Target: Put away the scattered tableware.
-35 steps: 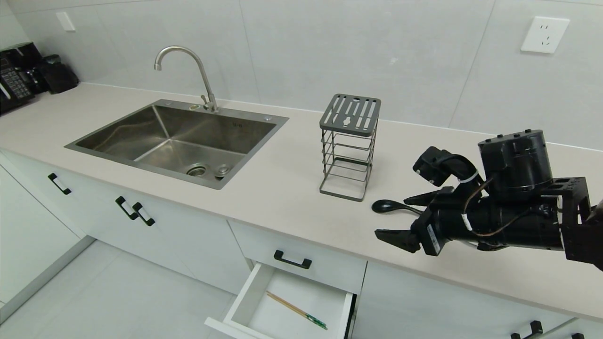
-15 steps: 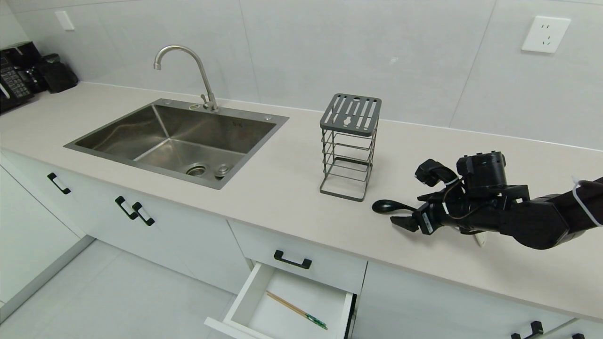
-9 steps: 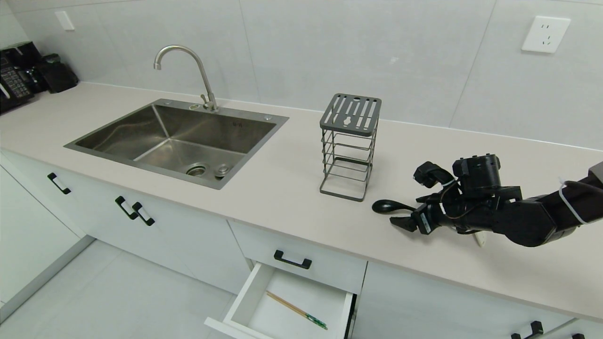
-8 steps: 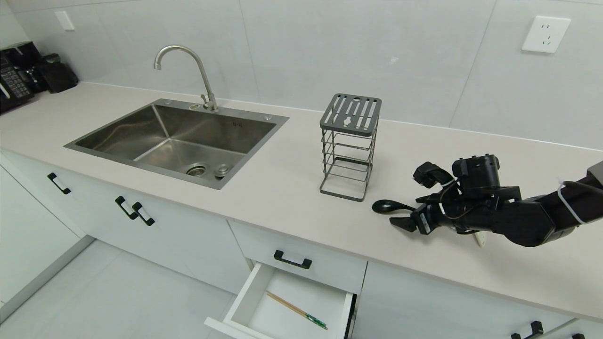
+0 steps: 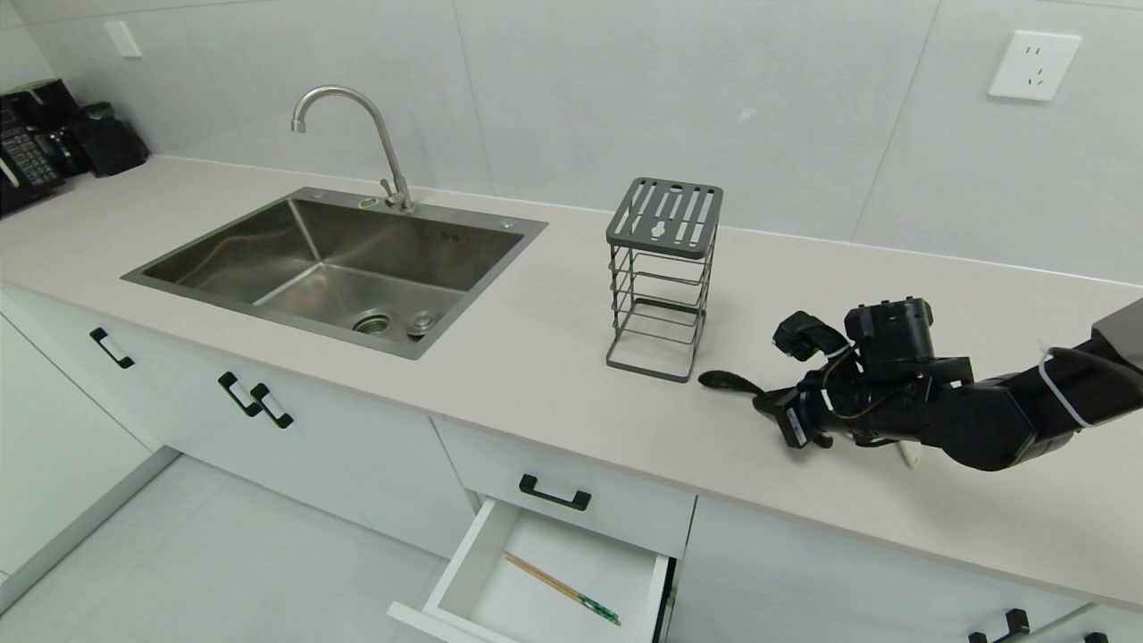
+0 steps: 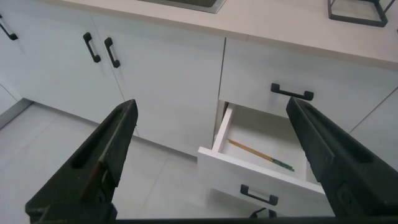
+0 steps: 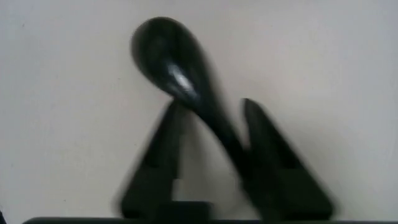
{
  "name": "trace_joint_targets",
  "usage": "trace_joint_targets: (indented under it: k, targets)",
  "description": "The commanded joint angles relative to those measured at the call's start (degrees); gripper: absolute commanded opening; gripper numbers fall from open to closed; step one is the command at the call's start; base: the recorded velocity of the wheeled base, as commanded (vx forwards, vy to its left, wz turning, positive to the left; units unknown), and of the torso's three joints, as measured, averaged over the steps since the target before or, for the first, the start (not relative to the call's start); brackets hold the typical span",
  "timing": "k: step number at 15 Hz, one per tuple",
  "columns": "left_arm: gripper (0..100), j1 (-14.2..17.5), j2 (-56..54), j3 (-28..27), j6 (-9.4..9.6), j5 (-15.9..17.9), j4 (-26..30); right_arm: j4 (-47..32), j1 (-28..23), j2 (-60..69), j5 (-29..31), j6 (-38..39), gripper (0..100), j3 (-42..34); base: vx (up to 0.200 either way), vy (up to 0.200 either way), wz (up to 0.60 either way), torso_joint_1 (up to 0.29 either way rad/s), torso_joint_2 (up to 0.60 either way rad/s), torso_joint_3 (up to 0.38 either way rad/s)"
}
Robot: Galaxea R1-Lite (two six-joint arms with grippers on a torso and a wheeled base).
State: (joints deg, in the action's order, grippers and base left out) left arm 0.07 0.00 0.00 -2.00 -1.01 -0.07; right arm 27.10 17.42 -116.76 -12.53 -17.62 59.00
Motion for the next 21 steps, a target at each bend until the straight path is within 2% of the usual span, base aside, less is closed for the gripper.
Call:
trace_joint_targets:
  k: [1, 5, 9, 12, 13, 15, 17, 21]
  targets:
    - [100, 0.01, 0.0, 0.0, -0.02, -0.04, -0.01, -0.29, 0.77, 2.42, -0.04, -0.67, 0, -0.29, 0.0, 0.0, 0.0, 0.0, 0.0, 0.0]
    - [100, 0.01, 0.0, 0.0, -0.02, -0.04, -0.01, -0.47, 5.34, 8.66, -0.04, -3.3, 0, -0.64, 0.0, 0.0, 0.0, 0.0, 0.0, 0.0]
    - [100, 0.01, 0.0, 0.0, -0.02, -0.04, -0.01, -0.03, 13.17, 19.03, 0.23, -4.53, 0, -10.75, 0.0, 0.0, 0.0, 0.0, 0.0, 0.0]
    - [100, 0.01, 0.0, 0.0, -0.02, -0.04, -0.01, 1.03, 13.52, 23.86, 0.23, -8.84, 0, -16.2, 0.0, 0.0, 0.0, 0.0, 0.0, 0.0]
    - [100, 0.01, 0.0, 0.0, -0.02, -0.04, -0.01, 3.57, 14.04, 25.27, 0.23, -9.37, 0, -19.01, 0.0, 0.0, 0.0, 0.0, 0.0, 0.0]
    - [100, 0.01, 0.0, 0.0, -0.02, -0.04, -0.01, 6.3, 17.12, 27.99, 0.14, -9.19, 0, -23.85, 0.0, 0.0, 0.0, 0.0, 0.0, 0.0]
    - [100, 0.01, 0.0, 0.0, -0.02, -0.04, -0.01, 6.3, 17.47, 29.13, -0.04, -9.19, 0, -24.81, 0.0, 0.0, 0.0, 0.0, 0.0, 0.0]
    - [100, 0.01, 0.0, 0.0, -0.02, -0.04, -0.01, 5.77, 20.81, 29.75, -8.74, -9.19, 0, -26.13, 0.0, 0.0, 0.0, 0.0, 0.0, 0.0]
